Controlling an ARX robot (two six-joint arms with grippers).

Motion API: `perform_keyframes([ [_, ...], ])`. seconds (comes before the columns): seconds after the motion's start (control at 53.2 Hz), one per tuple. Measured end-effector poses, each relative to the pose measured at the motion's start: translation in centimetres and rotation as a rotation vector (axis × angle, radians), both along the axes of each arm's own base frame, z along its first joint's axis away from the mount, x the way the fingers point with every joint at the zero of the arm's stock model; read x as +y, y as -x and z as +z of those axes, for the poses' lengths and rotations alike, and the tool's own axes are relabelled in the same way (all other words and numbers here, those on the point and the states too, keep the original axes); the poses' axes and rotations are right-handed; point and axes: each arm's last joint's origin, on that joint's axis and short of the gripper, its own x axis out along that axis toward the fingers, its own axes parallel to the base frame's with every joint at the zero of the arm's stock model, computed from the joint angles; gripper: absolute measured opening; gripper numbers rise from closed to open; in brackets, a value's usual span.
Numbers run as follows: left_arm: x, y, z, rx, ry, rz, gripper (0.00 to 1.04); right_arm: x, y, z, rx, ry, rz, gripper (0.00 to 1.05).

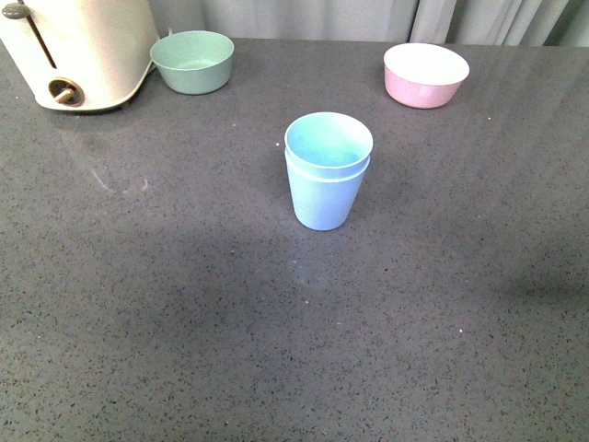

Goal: Stack blue cups with both arms

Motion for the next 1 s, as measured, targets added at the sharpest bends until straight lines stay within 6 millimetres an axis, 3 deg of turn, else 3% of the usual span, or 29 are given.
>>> perform_keyframes([
  [0.902,0.0,0.0,0.0,0.000,0.000,0.000,0.96,0.0,2.3,-0.3,0.005,0.000,0.000,0.02],
  [0.996,0.0,0.0,0.0,0.000,0.000,0.000,0.96,0.0,2.3,-0.3,0.004,0.000,0.000,0.18],
])
